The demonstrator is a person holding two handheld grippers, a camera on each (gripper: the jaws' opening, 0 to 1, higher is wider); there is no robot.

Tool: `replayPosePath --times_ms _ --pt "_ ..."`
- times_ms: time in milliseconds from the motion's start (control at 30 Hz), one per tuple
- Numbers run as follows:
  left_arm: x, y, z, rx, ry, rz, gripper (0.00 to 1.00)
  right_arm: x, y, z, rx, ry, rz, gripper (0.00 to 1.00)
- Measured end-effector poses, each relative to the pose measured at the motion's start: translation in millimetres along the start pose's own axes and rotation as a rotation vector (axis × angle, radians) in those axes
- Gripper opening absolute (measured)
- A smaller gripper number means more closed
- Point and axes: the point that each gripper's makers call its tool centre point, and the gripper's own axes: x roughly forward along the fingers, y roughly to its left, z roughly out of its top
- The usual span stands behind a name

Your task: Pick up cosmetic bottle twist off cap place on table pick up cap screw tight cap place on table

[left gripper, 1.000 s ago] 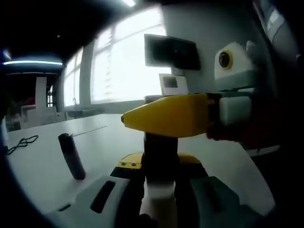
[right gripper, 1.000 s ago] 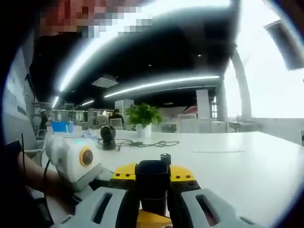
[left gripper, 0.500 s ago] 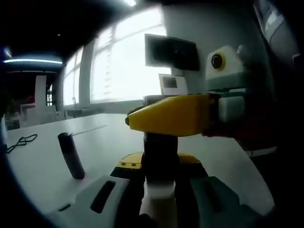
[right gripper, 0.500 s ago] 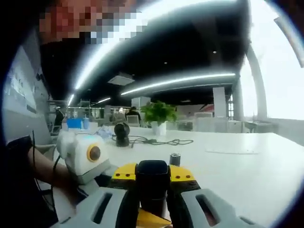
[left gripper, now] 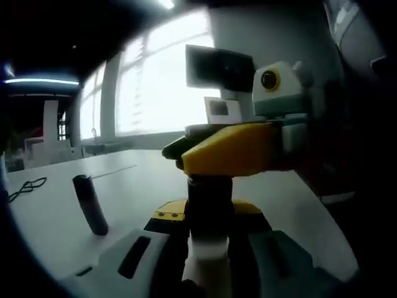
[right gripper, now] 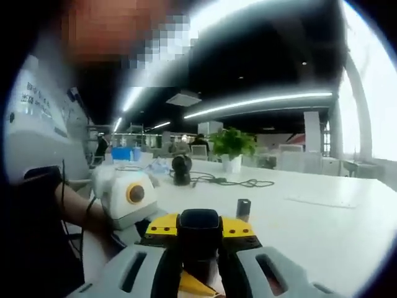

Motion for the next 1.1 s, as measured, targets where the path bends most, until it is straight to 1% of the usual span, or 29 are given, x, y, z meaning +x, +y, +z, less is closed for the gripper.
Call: replayPosePath --times_ms 33,100,200,333,433,567,733,933,1100 --pt "-0.2 0.1 0.0 -0.001 0.0 0.001 0.14 0.7 0.7 -0.1 -0.001 0.003 0.013 0.16" --pt "-0.5 0.2 -0.1 -0.004 0.0 0.0 0.14 1.9 3.4 -0.3 -0.005 0.01 0.06 0.16" --pt "-0.8 -0.6 0.1 0.0 -0.001 -0.004 0.14 1.6 9.7 -0.5 -0.013 0.014 0.169 0.16" --pt "-0.8 -1.4 0.1 0.001 -0.001 -0.006 0.14 1.9 9.8 -0.7 -0.029 0.02 0.258 0.16" --pt "-0.8 -0.8 0.0 -0.003 -0.001 -0.003 0.14 3.6 7.4 -0.7 -0.019 0.023 0.282 0.16" --pt "-0.7 -1.0 0.0 -0.006 -0.001 -0.006 0.14 3.2 8.4 -0.2 -0.011 0.005 0.321 0.16" --pt "-0.8 -1.7 0.2 -0.005 -0.001 -0.007 0.14 2.3 14.6 -0.4 -0.039 0.015 0.429 0.16" --pt "-0.3 -1.6 0.4 -0.007 -0.001 -0.007 0.14 3.4 14.5 -0.6 -0.043 0.038 0.532 0.16" --pt "-0.1 -1.7 0.6 -0.008 -0.003 -0.01 0.14 2.7 16.9 -0.4 -0.063 0.042 0.624 0.16"
